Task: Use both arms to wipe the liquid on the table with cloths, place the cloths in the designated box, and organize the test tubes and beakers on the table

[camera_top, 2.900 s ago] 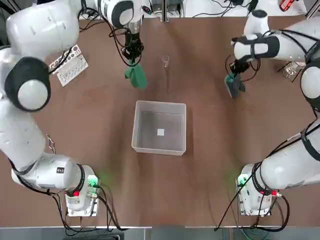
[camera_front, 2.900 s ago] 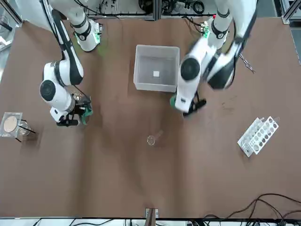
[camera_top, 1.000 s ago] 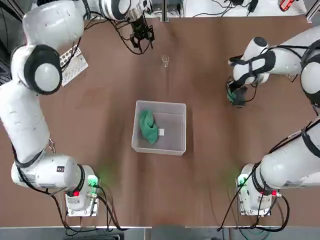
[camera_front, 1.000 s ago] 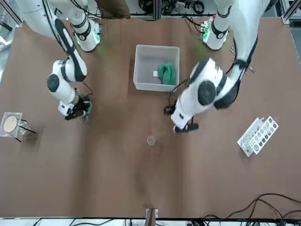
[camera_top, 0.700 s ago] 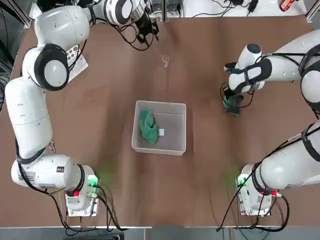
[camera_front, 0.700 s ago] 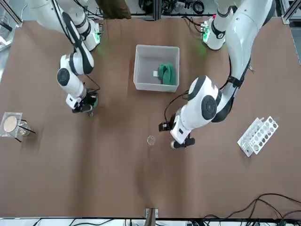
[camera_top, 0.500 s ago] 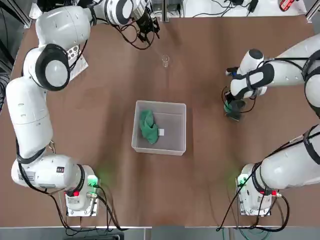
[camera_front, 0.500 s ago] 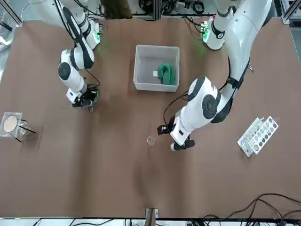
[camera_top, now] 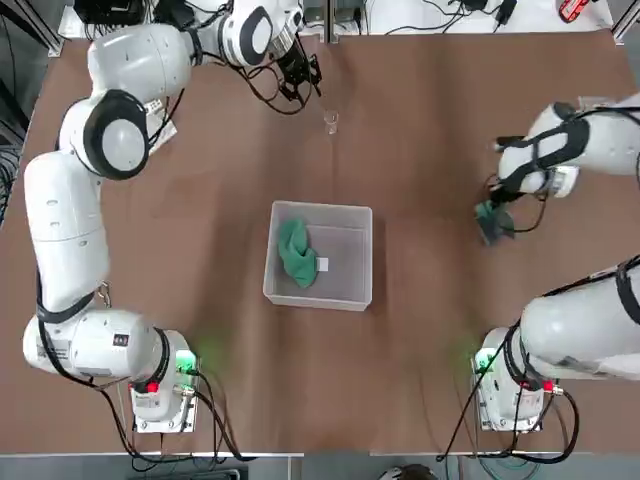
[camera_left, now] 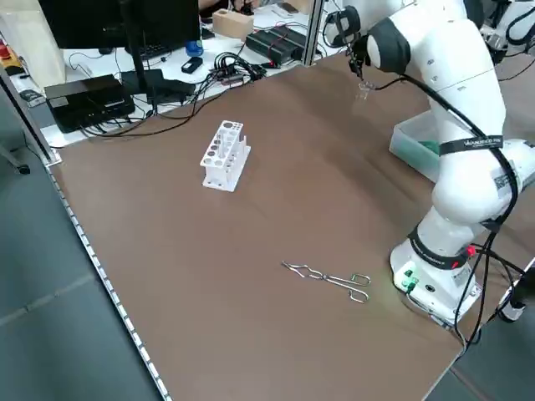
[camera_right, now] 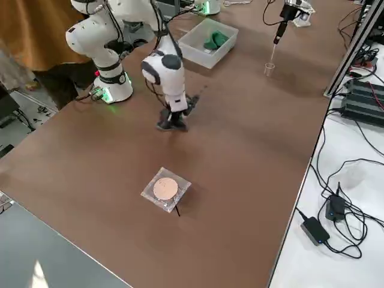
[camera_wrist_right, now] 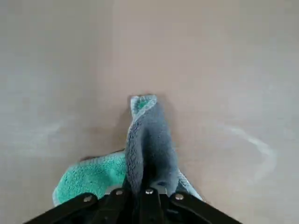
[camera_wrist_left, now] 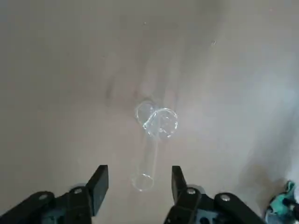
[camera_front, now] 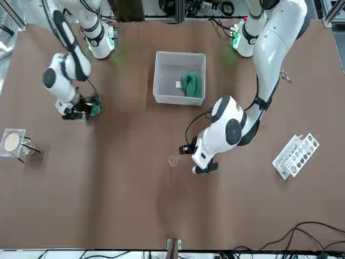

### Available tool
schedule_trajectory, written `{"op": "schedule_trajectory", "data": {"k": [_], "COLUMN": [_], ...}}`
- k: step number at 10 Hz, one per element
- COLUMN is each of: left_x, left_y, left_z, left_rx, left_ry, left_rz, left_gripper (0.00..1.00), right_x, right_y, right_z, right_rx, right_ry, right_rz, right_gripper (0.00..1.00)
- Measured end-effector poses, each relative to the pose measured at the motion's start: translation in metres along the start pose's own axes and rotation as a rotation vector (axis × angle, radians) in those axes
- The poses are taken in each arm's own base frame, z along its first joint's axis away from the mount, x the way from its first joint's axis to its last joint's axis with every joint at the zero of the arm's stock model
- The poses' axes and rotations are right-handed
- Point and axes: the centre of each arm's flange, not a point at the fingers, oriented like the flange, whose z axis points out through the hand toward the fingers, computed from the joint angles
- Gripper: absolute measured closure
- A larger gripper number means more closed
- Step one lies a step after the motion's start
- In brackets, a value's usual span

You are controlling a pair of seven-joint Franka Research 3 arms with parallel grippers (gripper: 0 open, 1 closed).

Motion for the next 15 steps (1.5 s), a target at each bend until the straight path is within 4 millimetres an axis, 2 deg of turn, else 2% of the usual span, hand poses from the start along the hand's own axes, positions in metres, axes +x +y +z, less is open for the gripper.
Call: {"op": "schedule_trajectory", "data": {"k": [1,2,3,4,5,8,9,10,11,12,13,14,15], "left_x": [-0.002,-0.003,-0.003,-0.003,-0.003,-0.003,-0.003,-0.004,-0.004,-0.005,-0.005,-0.005,-0.005], "left_y": [0.001,0.002,0.001,0.001,0.001,0.002,0.002,0.003,0.004,0.005,0.006,0.009,0.012], "left_z": [0.003,0.006,0.008,0.009,0.009,0.008,0.008,0.008,0.009,0.009,0.008,0.005,0.002], "left_rx": [0.0,0.001,0.002,0.002,0.004,0.007,0.006,0.009,0.017,0.022,0.022,0.009,0.008], "left_ry": [-0.003,-0.007,-0.009,-0.01,-0.008,-0.004,-0.003,0.0,0.008,0.015,0.018,0.028,0.034], "left_rz": [0.002,0.003,0.003,0.003,0.006,0.011,0.012,0.018,0.029,0.038,0.04,0.043,0.047], "left_gripper": [0.44,0.46,0.48,0.5,0.52,0.6,0.66,0.72,0.74,0.75,0.76,0.78,0.78], "right_x": [0.004,0.013,0.025,0.035,0.042,0.043,0.04,0.037,0.036,0.034,0.031,0.03,0.028], "right_y": [0.018,0.022,0.014,-0.01,-0.045,-0.149,-0.174,-0.189,-0.188,-0.175,-0.156,-0.127,-0.09], "right_z": [-0.006,-0.012,-0.016,-0.013,-0.007,0.002,0.003,0.004,0.005,0.008,0.01,0.01,0.01], "right_rx": [-0.004,-0.011,-0.014,-0.007,0.016,0.093,0.099,0.099,0.099,0.099,0.101,0.104,0.108], "right_ry": [0.02,0.04,0.052,0.052,0.047,0.045,0.04,0.035,0.031,0.023,0.018,0.017,0.023], "right_rz": [-0.021,-0.055,-0.094,-0.139,-0.167,-0.16,-0.139,-0.125,-0.11,-0.077,-0.037,-0.012,-0.003], "right_gripper": [0.93,0.93,0.93,0.93,0.93,0.93,0.93,0.93,0.93,0.93,0.93,0.93,0.93]}}
